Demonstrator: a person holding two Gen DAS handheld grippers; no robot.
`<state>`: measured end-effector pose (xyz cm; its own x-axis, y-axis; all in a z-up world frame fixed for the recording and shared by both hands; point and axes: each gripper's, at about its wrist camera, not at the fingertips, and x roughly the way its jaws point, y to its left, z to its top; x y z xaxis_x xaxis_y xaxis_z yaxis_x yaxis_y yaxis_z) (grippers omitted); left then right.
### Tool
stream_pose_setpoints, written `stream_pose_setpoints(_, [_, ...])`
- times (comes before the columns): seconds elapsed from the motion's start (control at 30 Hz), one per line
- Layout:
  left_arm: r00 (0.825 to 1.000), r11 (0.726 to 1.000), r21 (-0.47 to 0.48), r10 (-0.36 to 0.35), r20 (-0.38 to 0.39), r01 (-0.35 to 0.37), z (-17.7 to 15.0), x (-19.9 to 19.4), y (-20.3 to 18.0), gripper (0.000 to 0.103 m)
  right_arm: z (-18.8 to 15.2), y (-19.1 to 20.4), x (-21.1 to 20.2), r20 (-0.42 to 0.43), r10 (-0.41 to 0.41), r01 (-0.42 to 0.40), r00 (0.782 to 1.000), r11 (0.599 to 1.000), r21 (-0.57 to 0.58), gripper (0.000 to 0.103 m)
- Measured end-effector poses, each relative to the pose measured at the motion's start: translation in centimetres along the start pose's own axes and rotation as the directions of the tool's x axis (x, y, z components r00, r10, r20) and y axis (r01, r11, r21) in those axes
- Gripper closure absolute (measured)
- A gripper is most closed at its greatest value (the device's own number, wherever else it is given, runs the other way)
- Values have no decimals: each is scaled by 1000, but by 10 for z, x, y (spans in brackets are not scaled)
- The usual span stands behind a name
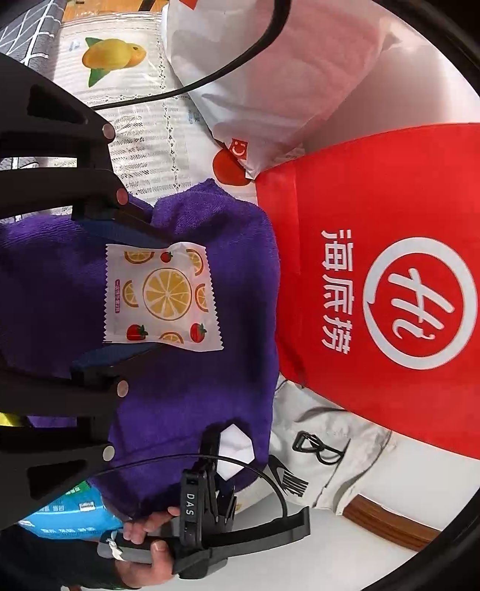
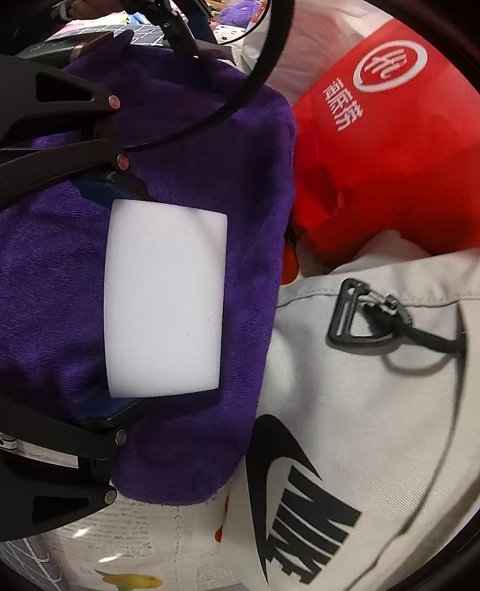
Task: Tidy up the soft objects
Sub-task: 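Carry the sponge in the right tool and sachet in the left tool over the purple towel, then release the sponge onto the purple towel with the right tool while the left tool releases the sachet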
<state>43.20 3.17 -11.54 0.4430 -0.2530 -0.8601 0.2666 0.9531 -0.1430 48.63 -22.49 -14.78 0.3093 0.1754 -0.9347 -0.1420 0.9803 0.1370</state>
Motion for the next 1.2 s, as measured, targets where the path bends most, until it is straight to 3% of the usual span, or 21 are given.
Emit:
stream_pose_setpoints(0.13, [1000,1000,9,0,-13,1,4,6,-3,57,5,-1,7,-29,7,-8,1000,1000,-26,15])
stream_pose_setpoints(0.2, [1000,1000,7,1,-21,0,6,11,-4,57,4,0,13,-45,41,-42,998,998,-42,1])
stream_pose_setpoints(0.37, [1000,1000,23,0,-28,1,12,17,-5,55,3,1,13,-67,48,-52,997,997,-54,1])
stream_pose_setpoints(0.5, [999,999,29,19,-39,-18,21,28,-6,55,4,-6,6,-95,141,-143,985,990,-6,1])
stream_pose_setpoints(0.57, [998,999,30,30,-55,-28,25,36,-5,55,3,-9,-5,-68,154,-155,986,988,-5,1])
stream_pose_setpoints(0.73, [993,996,47,75,-92,-71,32,58,-6,55,-15,-10,-38,-13,78,-78,997,996,-45,1])
stream_pose_setpoints(0.83, [990,995,45,88,-112,-84,33,66,-6,55,-18,-11,-41,-60,21,-24,998,998,-56,1])
stream_pose_setpoints(0.97, [987,995,45,95,-127,-90,35,70,-6,53,-42,-30,-66,20,29,-30,999,998,54,1])
stream_pose_setpoints(1.1, [985,996,41,85,-153,-80,40,73,-11,44,-66,-44,-85,56,116,-123,992,980,154,3])
stream_pose_setpoints(1.2, [988,997,29,70,-137,-67,39,61,-13,32,-86,-40,-99,91,70,-81,993,988,133,4])
